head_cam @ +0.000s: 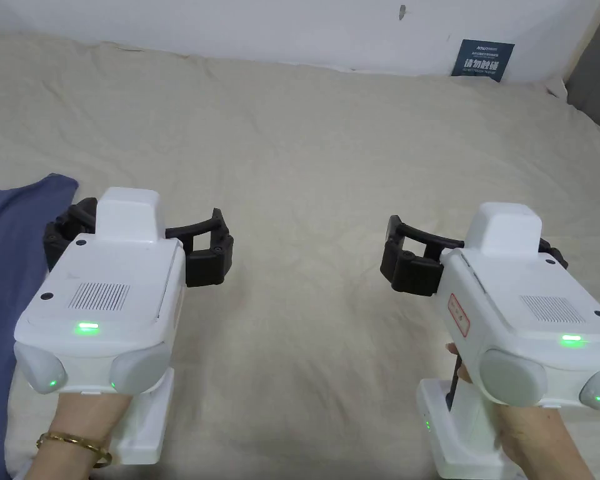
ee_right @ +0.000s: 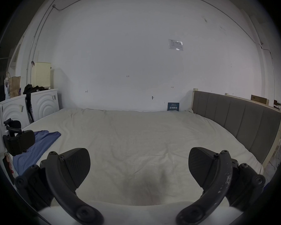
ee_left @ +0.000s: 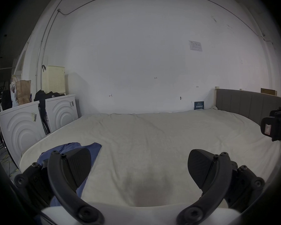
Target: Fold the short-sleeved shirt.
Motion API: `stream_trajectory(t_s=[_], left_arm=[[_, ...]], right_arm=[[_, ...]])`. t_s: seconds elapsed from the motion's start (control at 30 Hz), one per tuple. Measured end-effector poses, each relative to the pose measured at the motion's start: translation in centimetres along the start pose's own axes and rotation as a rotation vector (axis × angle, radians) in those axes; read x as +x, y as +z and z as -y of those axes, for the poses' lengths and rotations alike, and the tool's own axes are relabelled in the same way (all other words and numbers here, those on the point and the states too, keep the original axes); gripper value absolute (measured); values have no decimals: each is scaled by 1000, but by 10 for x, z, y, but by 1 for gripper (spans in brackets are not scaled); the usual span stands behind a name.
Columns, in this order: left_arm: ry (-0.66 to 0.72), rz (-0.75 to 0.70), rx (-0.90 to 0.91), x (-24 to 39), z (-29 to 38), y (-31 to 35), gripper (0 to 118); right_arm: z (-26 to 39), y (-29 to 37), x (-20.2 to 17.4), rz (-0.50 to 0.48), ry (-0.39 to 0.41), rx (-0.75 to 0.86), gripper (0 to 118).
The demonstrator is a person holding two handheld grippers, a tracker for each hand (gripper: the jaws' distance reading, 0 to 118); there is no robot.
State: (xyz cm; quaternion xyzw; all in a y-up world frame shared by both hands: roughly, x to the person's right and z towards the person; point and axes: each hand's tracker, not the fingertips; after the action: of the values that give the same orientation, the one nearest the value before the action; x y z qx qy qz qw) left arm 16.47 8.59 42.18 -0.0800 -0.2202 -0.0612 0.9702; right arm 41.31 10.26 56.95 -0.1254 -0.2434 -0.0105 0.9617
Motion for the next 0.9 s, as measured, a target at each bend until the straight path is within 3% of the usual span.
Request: stream_trajectory(t_s=[0.67, 0.73, 0.77, 0.8, 0.83, 0.87, 0.9], left_arm=[[13, 1, 0, 0, -3, -1, 118], [14, 2, -1, 1, -4, 0, 107], [19, 9, -3, 0, -4, 0, 92], [23, 16, -3, 0, -5, 1, 66], [24, 16, -1, 1, -5, 2, 49], [23, 11, 0, 3, -6, 3, 41], [18, 7, -3, 3, -7, 3, 41]], right_arm=[[-1, -1, -1, -21, 25, -4, 118], [-2, -1, -1, -29, 25, -13, 105], [-3, 0, -1, -32, 20, -12, 92], [-3, 0, -1, -30, 15, -9, 72], [-3, 1, -2, -25, 16, -8, 59], [-3, 1, -3, -17, 20, -6, 51], [-3, 2, -4, -6, 27, -2, 51]])
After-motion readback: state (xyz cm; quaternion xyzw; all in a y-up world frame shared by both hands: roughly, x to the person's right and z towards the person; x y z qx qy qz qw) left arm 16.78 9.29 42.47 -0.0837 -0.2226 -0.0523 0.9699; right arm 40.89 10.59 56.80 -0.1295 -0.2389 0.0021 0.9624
